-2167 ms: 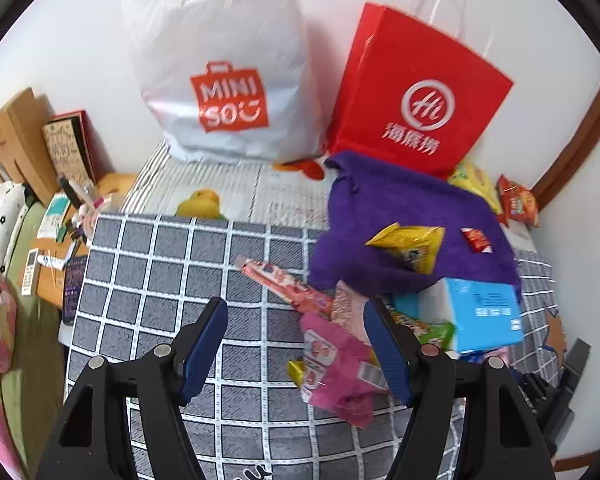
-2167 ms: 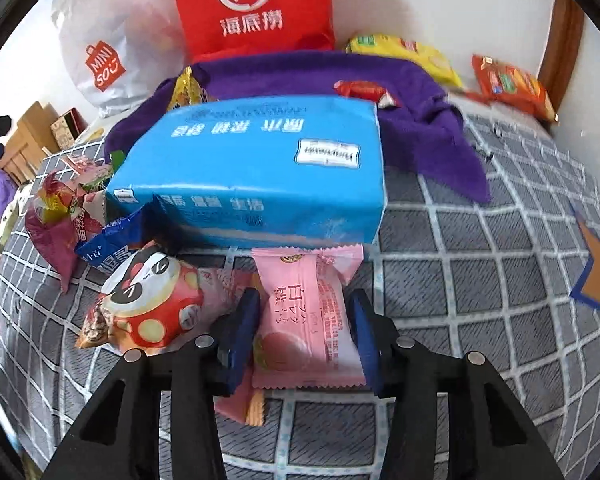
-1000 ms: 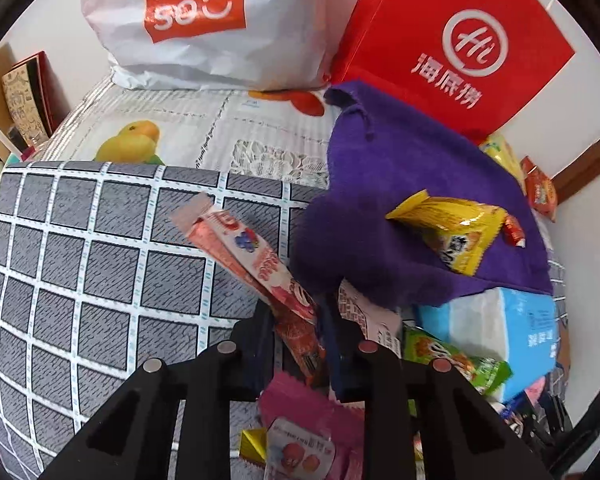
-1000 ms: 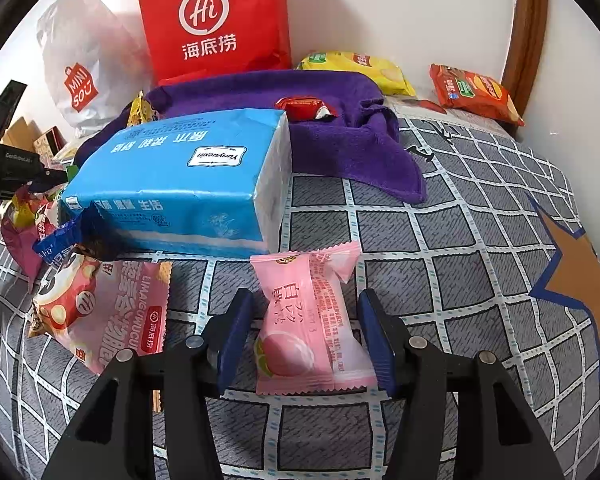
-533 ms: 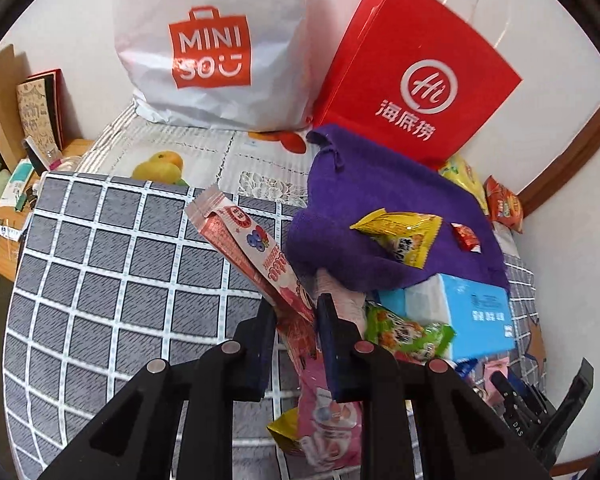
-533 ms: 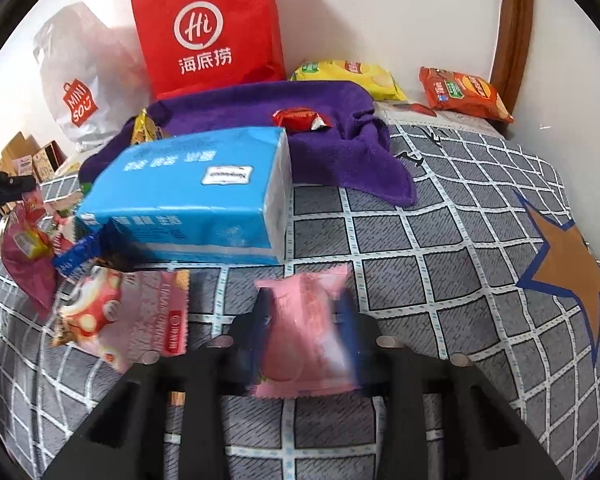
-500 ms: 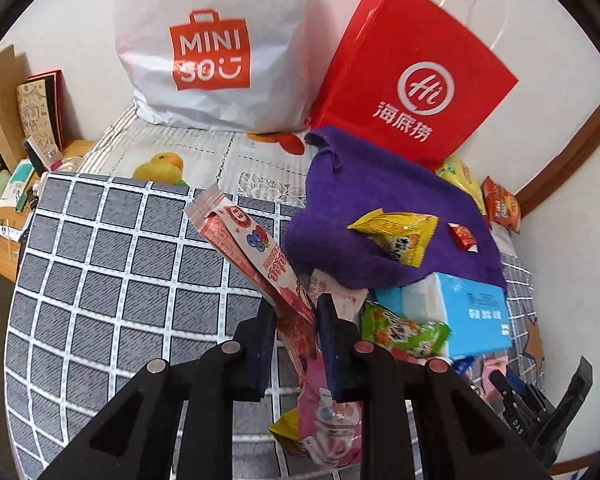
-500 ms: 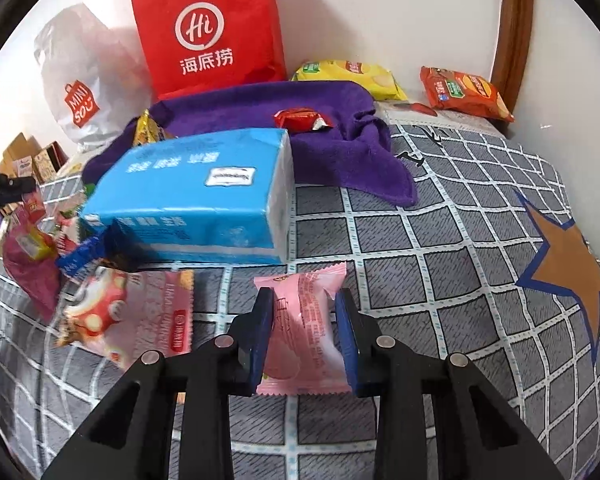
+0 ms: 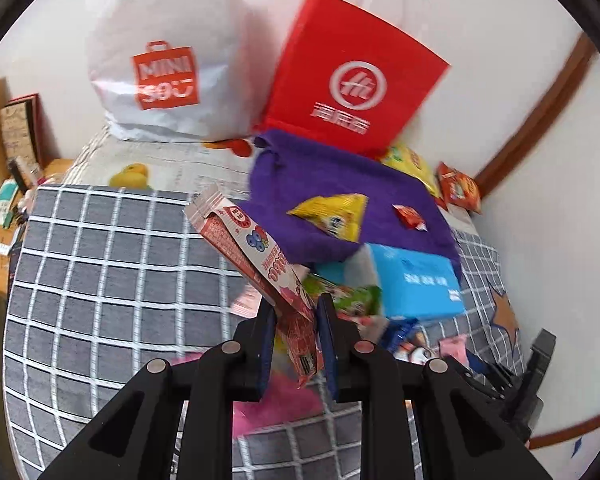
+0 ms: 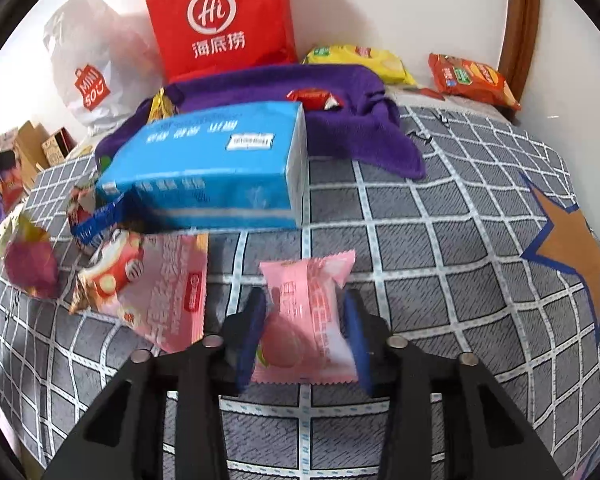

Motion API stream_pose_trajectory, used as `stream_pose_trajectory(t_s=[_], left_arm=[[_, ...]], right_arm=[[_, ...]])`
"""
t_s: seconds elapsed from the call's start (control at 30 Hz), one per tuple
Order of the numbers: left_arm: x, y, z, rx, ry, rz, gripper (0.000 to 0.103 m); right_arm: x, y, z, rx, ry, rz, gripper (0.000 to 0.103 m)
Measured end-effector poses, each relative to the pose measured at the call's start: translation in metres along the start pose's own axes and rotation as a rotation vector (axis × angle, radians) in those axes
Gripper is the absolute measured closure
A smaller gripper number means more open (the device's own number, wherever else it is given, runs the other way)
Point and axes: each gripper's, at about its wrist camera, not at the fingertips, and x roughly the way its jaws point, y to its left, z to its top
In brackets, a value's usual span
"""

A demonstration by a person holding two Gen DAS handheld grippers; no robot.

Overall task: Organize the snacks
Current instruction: 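Carry both held packets up toward the purple towel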

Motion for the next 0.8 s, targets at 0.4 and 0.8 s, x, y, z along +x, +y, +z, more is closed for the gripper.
stream_pose_trajectory(t_s=[0.4, 0.8], left_arm=[[-0.002, -0.031, -0.008, 0.050, 0.006, -0.029, 0.083], [-0.009, -0.065, -0.005, 0.083, -0.010, -0.033, 0.083]], right_arm=[[-0.031, 0.003, 0.001, -0.013, -0.060, 0.000, 0.075], [-0.075, 0.004, 0.037, 0.030, -0.141, 0.016, 0.075]])
